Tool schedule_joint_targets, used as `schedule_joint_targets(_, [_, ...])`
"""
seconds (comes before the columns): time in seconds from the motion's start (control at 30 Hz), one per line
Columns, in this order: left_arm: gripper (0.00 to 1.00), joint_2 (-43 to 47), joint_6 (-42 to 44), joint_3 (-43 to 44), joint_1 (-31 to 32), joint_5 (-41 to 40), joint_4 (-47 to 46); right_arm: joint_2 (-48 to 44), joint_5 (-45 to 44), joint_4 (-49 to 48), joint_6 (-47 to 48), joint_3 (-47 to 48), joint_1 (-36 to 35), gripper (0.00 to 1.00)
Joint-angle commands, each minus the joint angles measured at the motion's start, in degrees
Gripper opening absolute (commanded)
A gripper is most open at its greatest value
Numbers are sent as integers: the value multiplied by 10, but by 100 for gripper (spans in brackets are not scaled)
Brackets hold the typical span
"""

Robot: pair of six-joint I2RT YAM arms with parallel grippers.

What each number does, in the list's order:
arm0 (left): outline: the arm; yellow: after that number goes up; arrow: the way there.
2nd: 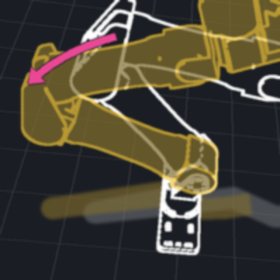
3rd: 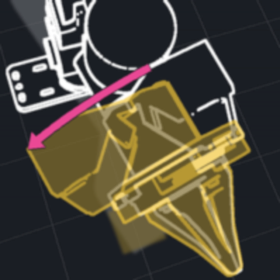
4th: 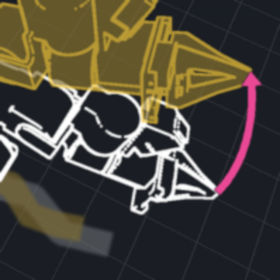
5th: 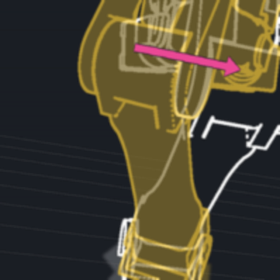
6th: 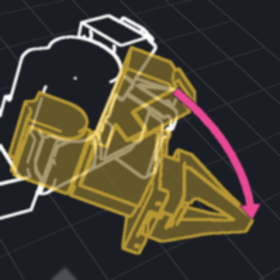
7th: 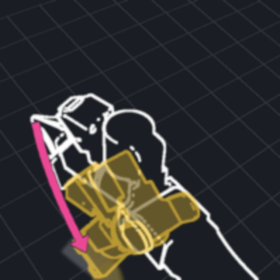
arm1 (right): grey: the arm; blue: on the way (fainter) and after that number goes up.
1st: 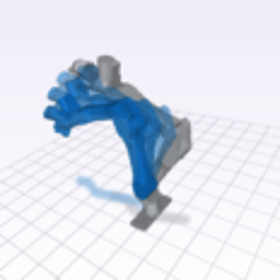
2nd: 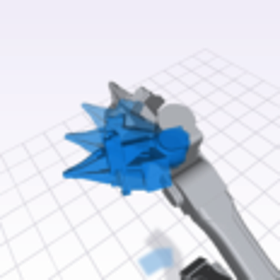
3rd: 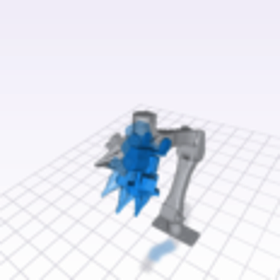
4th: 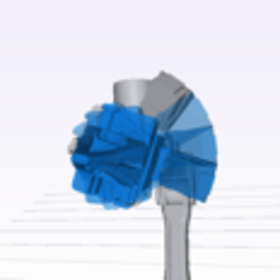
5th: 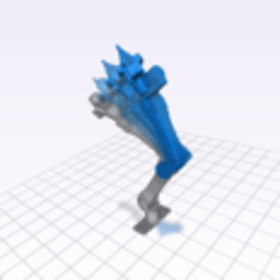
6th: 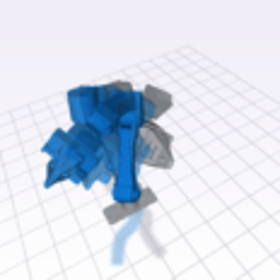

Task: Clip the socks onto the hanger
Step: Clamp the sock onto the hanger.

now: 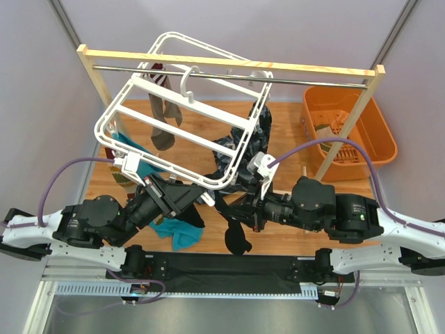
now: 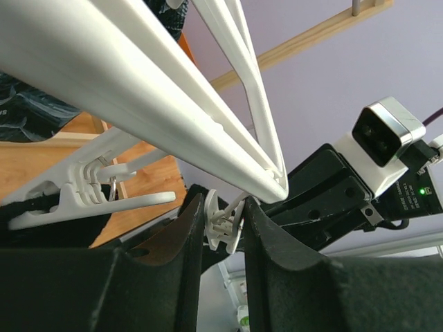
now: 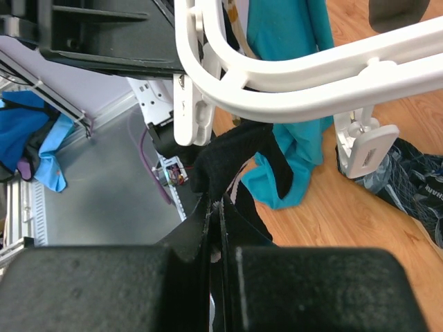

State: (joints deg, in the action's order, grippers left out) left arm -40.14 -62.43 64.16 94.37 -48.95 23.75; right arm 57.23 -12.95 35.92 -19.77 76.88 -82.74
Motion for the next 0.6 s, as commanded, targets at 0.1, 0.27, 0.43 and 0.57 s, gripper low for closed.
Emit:
schedule_joint_targets(0.1, [0,0,23,-4,-1,10,-42,-12,27,-44,-6,4,-4,0])
schedule_joint_targets(0.27, [0,0,32,-7,-1,17,-59,-1,35,-56,-9,0,-3,0])
schedule_joint_targets(0.43, [0,3,32,-13,-1,19,-66,4,39,-67,-13,-1,-3,0])
schedule_joint_targets(0.57, [0,3,30,-14,-1,18,-65,2,35,-74,-16,0,-3,0])
